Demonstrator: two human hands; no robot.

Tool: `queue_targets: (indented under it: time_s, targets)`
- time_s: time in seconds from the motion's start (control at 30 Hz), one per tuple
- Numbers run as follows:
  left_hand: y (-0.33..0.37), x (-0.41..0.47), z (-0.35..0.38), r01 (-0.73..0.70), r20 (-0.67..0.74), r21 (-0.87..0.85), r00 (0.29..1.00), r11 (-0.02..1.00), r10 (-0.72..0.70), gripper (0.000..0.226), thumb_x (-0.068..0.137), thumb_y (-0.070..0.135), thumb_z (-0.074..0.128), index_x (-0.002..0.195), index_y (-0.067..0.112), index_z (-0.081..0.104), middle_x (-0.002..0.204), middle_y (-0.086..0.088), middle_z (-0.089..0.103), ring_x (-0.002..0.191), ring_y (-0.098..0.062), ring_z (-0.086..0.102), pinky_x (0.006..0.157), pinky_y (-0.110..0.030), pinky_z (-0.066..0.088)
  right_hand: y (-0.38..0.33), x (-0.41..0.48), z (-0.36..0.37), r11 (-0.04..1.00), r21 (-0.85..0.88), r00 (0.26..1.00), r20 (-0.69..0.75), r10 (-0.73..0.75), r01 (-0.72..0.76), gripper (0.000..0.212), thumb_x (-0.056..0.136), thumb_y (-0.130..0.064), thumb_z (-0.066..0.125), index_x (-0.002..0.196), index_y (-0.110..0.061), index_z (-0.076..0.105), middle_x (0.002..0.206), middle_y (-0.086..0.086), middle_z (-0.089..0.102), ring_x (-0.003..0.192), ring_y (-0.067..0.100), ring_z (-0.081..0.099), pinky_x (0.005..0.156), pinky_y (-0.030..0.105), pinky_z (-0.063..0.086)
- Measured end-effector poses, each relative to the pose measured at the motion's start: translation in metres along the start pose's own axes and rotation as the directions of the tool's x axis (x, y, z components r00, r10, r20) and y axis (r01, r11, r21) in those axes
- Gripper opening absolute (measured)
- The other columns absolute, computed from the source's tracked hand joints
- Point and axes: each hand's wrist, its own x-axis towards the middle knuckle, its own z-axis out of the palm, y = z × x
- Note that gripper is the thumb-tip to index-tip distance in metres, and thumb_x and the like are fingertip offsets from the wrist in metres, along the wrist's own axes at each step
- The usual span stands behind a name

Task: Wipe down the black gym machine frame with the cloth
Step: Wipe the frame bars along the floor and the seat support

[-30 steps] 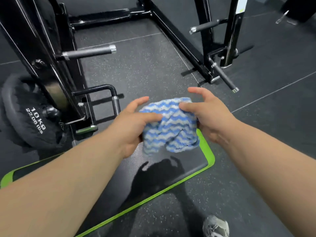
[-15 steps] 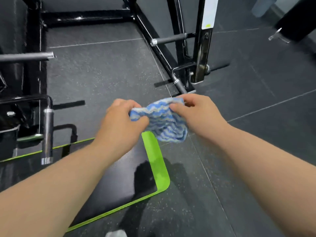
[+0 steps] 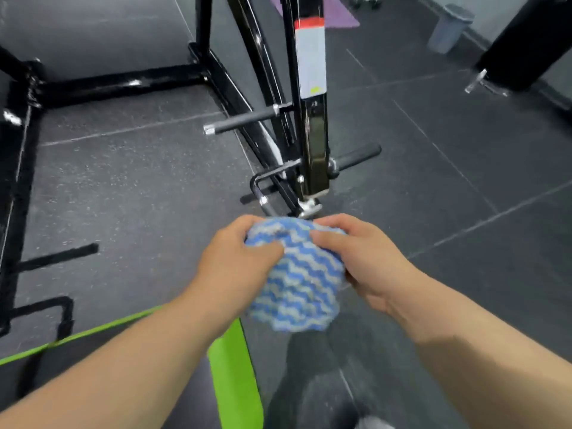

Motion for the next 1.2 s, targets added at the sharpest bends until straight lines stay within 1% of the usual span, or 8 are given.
queue_targets:
  time_s: [0.2, 0.37, 0.57, 0.63, 0.73, 0.8, 0.97, 1.2]
  targets:
    - [0.057, 0.057, 0.097, -0.043, -0.291, -0.104, 0.957, 0.994, 0.011, 0.009, 0.086, 0.019, 0.060, 0.085, 0.028, 0.058, 0.066, 0.015, 0.061, 0.061, -0.009, 0.053, 0.056, -0.028, 0.041, -0.044, 0.073, -0.095, 0.996, 0.070, 0.972, 0.231, 0.040, -0.058, 0.032, 0.079, -0.009, 0.071, 0.109, -0.014, 0.064, 0.098, 0.005, 0.073, 0.084, 0.017, 0.067, 0.076, 0.032, 0.047]
    - [0.103, 0.103, 0.148, -0.006, -0.428, -0.313, 0.894, 0.950, -0.135, 0.025, 0.081, 0.017, 0.056, 0.090, 0.038, 0.046, 0.083, 0.011, 0.059, 0.067, -0.008, 0.060, 0.059, -0.030, 0.048, -0.086, 0.127, -0.141, 0.994, -0.072, 0.983, 0.172, -0.069, 0.082, 0.030, 0.079, -0.010, 0.075, 0.103, -0.014, 0.058, 0.098, 0.007, 0.071, 0.080, 0.017, 0.071, 0.069, 0.033, 0.056]
    - [0.127, 0.169, 0.163, -0.146, -0.569, 0.043, 0.810, 0.988, 0.144, 0.032, 0.084, 0.022, 0.065, 0.088, 0.042, 0.041, 0.105, 0.009, 0.051, 0.080, 0.001, 0.053, 0.061, -0.010, 0.037, -0.134, 0.210, -0.143, 0.939, -0.174, 0.953, 0.006, -0.302, 0.298, 0.040, 0.074, -0.024, 0.078, 0.088, -0.029, 0.041, 0.096, 0.009, 0.068, 0.084, 0.029, 0.069, 0.073, 0.052, 0.056]
    - [0.143, 0.205, 0.162, -0.167, -0.616, 0.070, 0.768, 0.984, 0.174, 0.037, 0.084, 0.025, 0.067, 0.088, 0.045, 0.037, 0.106, 0.012, 0.046, 0.085, 0.003, 0.052, 0.063, -0.004, 0.036, -0.164, 0.244, -0.139, 0.865, -0.264, 0.900, 0.024, -0.436, 0.426, 0.036, 0.077, -0.023, 0.075, 0.083, -0.028, 0.039, 0.083, 0.005, 0.063, 0.069, 0.018, 0.061, 0.068, 0.039, 0.055]
    - [0.170, 0.260, 0.154, -0.278, -0.639, 0.065, 0.726, 0.958, 0.254, 0.044, 0.083, 0.025, 0.069, 0.091, 0.047, 0.032, 0.115, 0.004, 0.046, 0.091, -0.010, 0.056, 0.071, -0.009, 0.042, -0.214, 0.288, -0.136, 0.743, -0.364, 0.813, 0.076, -0.578, 0.562, 0.028, 0.085, -0.020, 0.068, 0.083, -0.023, 0.041, 0.070, -0.007, 0.045, 0.055, 0.006, 0.038, 0.049, 0.013, 0.036]
    - [0.189, 0.297, 0.142, -0.311, -0.668, 0.052, 0.696, 0.949, 0.264, 0.045, 0.084, 0.023, 0.068, 0.094, 0.048, 0.032, 0.119, 0.005, 0.044, 0.096, -0.011, 0.057, 0.075, -0.018, 0.047, -0.247, 0.320, -0.130, 0.712, -0.397, 0.803, 0.124, -0.583, 0.579, 0.025, 0.087, -0.022, 0.067, 0.085, -0.023, 0.042, 0.073, -0.009, 0.046, 0.058, 0.006, 0.040, 0.048, 0.012, 0.036]
    - [0.250, 0.382, 0.117, -0.268, -0.699, 0.080, 0.671, 0.960, 0.246, 0.038, 0.087, 0.017, 0.065, 0.097, 0.042, 0.038, 0.120, 0.008, 0.038, 0.086, 0.021, 0.043, 0.068, 0.004, 0.033, -0.334, 0.385, -0.119, 0.680, -0.421, 0.793, 0.197, -0.577, 0.600, 0.022, 0.088, -0.023, 0.066, 0.088, -0.027, 0.044, 0.081, -0.004, 0.057, 0.065, 0.010, 0.053, 0.051, 0.019, 0.044]
    - [0.307, 0.464, 0.092, -0.211, -0.731, 0.136, 0.638, 0.968, 0.241, 0.024, 0.089, 0.021, 0.064, 0.104, 0.031, 0.048, 0.117, 0.014, 0.034, 0.086, 0.027, 0.040, 0.069, 0.009, 0.027, -0.430, 0.457, -0.101, 0.536, -0.421, 0.676, 0.347, -0.651, 0.732, 0.020, 0.089, -0.018, 0.065, 0.090, -0.024, 0.046, 0.078, -0.012, 0.051, 0.053, -0.005, 0.043, 0.049, 0.005, 0.035]
